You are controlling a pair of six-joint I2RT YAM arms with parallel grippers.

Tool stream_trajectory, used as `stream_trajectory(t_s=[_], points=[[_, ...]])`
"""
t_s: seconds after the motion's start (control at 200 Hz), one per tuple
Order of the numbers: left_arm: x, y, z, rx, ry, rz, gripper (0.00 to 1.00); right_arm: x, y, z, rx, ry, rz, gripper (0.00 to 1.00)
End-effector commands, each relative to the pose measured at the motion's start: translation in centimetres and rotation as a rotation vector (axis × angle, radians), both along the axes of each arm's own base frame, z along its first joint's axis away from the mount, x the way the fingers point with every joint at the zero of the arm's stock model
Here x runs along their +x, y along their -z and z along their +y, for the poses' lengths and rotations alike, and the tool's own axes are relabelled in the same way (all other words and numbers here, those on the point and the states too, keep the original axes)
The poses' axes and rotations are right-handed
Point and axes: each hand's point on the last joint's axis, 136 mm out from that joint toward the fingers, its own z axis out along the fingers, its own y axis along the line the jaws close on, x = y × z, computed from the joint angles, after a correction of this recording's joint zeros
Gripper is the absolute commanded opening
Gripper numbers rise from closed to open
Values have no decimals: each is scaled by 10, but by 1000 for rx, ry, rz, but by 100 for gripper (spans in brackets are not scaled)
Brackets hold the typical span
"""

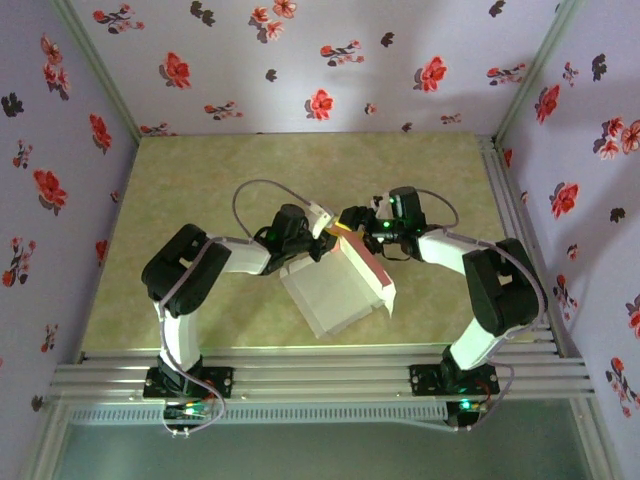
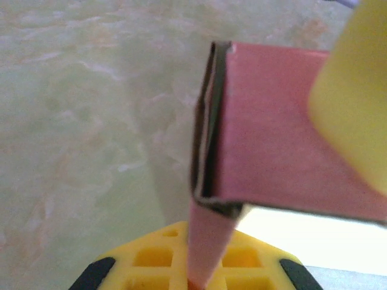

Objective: Fold the paper box

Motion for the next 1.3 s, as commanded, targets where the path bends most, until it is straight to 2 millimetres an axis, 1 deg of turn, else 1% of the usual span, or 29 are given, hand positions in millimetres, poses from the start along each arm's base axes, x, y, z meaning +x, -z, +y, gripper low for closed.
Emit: stream_trajectory(t_s=[0.0,0.2,0.33,0.545,0.65,0.725,0.8,0.875,1.01,1.17,1.25,1.295], points=[[17,-8,2,-13,-99,-34,0,-17,2,9,23,-30,31,73],[27,-12,7,-16,-189,-56,0,-24,6,13,41,-30,45,72],[34,-12,12,-20,-265,-61,0,-27,2,19,84,-33,49,72],[39,-13,18,-60,-358,-54,0,-29,0,21,92,-40,55,72],[41,-16,22,-94,-398,-43,0,-30,2,22,105,-42,64,72],[39,-20,19,-113,-396,-44,0,-30,2,23,112,-43,66,72],[35,-22,15,-100,-362,-68,5,-29,3,20,91,-40,58,72],[31,-21,17,-75,-342,-83,6,-26,3,14,51,-35,45,72],[20,-23,19,-34,-285,-105,12,-22,2,7,-32,-45,23,72],[8,-25,24,10,-234,-110,24,-19,3,3,-80,-53,11,72],[3,-26,26,22,-220,-110,28,-18,5,1,-99,-50,8,72],[1,-27,27,20,-208,-106,33,-17,4,1,-103,-51,2,72]])
